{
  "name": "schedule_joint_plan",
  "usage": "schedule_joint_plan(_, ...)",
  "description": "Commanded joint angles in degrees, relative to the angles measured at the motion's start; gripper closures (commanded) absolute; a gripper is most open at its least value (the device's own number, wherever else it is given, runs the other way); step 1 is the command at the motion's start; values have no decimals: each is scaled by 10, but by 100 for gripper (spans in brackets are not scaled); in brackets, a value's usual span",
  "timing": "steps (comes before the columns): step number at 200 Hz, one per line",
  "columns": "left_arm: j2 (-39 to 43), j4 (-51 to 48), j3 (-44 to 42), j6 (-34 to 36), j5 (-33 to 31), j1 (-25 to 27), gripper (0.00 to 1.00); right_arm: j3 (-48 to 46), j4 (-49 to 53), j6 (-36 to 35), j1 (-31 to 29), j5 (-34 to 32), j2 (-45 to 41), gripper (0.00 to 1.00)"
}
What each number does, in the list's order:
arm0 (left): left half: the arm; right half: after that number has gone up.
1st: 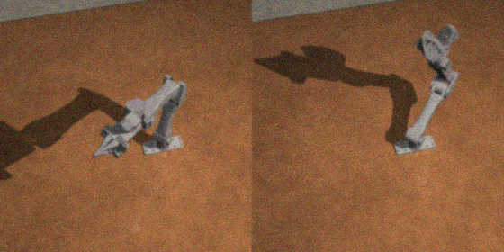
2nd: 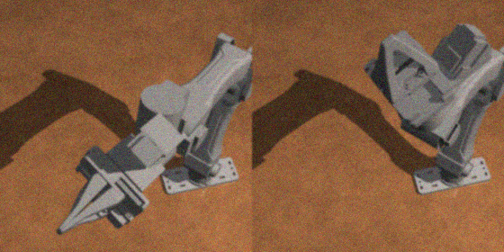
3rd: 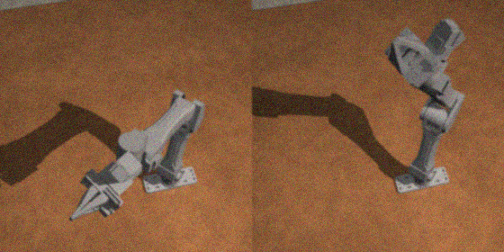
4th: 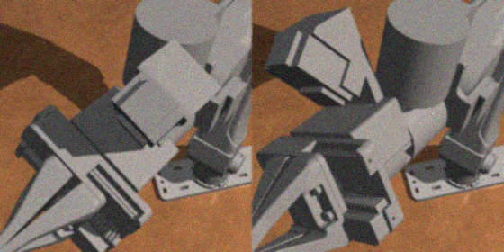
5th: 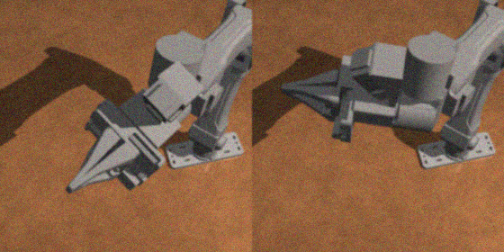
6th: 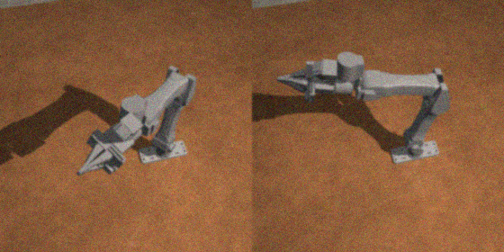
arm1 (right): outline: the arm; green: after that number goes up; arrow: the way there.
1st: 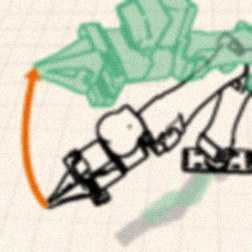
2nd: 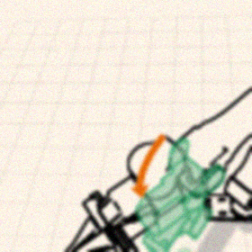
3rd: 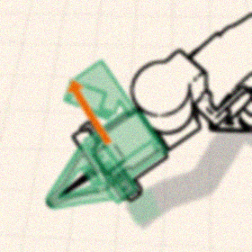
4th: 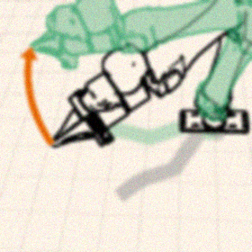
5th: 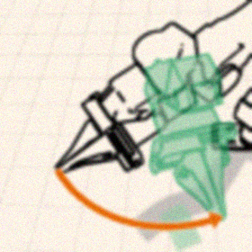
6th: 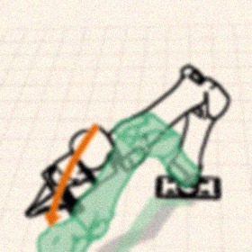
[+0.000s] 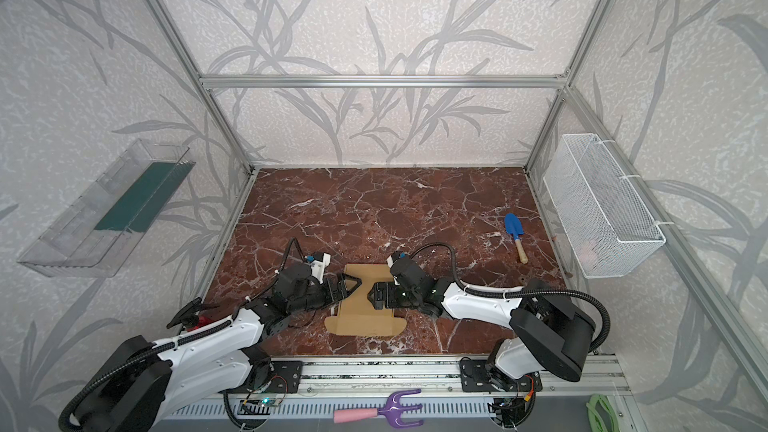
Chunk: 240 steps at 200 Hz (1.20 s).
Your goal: Fold the paper box
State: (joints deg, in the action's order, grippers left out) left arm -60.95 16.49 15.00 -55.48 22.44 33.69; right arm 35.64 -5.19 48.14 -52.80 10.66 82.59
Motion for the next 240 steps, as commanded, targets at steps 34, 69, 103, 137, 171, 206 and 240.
schedule_joint_plan(34,-102,105,85,4,-1,3,1,36,-25,-25,40,14,4,6)
schedule_joint_plan(69,-204,151,138,6,5,1,1,59,-11,-43,90,38,6,6)
schedule_joint_plan(103,-276,179,180,3,-2,-5,1,88,3,-65,148,80,29,6)
schedule_joint_plan(137,-302,139,219,25,-24,-9,1,132,22,-91,182,118,80,6)
schedule_joint_plan(171,-269,62,240,77,-98,-15,1,157,71,-111,194,121,92,6)
schedule_joint_plan(206,-214,33,233,97,-176,-19,1,151,125,-144,197,41,48,4)
schedule_joint_plan(240,-172,-36,217,91,-210,-21,1,156,168,-166,201,5,11,1)
